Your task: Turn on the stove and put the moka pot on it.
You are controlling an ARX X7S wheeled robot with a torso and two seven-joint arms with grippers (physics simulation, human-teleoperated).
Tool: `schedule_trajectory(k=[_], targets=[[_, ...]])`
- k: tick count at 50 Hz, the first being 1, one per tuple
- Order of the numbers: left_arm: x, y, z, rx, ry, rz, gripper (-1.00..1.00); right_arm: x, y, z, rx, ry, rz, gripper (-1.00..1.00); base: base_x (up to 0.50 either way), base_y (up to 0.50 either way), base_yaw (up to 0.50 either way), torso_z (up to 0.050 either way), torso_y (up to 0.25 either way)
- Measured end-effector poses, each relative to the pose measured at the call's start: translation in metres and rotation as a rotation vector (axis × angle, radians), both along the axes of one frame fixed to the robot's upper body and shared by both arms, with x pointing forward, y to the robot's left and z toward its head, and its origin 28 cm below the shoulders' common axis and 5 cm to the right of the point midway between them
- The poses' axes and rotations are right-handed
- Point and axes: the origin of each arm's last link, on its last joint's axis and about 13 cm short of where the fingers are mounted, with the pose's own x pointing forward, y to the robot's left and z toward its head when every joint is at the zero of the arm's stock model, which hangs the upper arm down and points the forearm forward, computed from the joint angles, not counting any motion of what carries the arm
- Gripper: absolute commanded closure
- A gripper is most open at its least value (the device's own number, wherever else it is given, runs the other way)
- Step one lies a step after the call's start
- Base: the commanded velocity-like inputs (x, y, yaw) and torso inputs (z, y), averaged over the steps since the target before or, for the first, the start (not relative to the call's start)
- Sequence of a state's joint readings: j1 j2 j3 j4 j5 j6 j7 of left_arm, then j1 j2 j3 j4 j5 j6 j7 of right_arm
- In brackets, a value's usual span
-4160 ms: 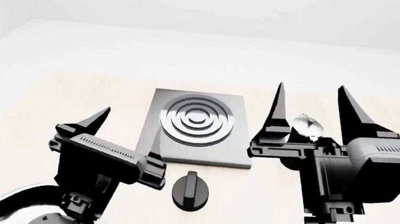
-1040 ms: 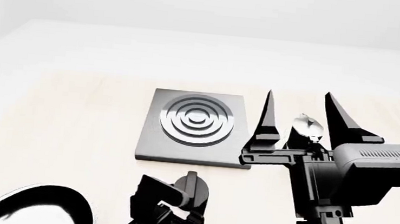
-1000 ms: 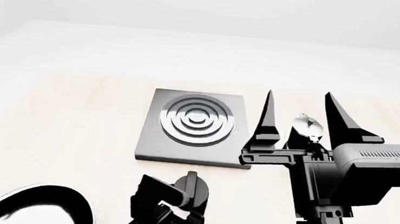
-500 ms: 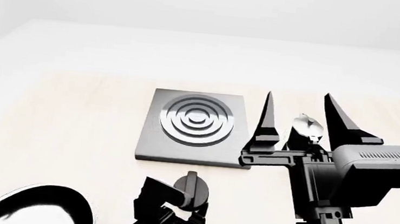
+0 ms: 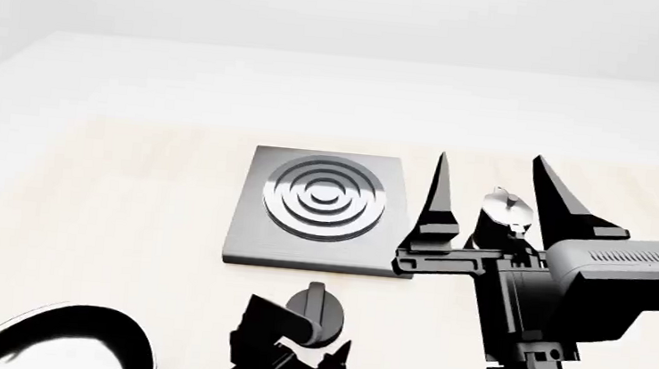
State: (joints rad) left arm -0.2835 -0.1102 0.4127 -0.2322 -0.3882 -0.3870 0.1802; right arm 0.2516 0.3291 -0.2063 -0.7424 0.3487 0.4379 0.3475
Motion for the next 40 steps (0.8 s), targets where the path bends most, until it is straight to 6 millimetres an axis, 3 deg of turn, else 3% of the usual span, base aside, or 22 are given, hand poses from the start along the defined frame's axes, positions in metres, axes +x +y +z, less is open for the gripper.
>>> schedule_trajectory(k=[40], targets=[[0.0019, -0.007, -0.0013, 0.088, -0.026, -0.063, -1.0, -0.0006, -0.0011, -0.0031, 0.009, 0.006, -0.001, -1.0, 0.0, 0.0, 0.0, 0.0, 0.0]])
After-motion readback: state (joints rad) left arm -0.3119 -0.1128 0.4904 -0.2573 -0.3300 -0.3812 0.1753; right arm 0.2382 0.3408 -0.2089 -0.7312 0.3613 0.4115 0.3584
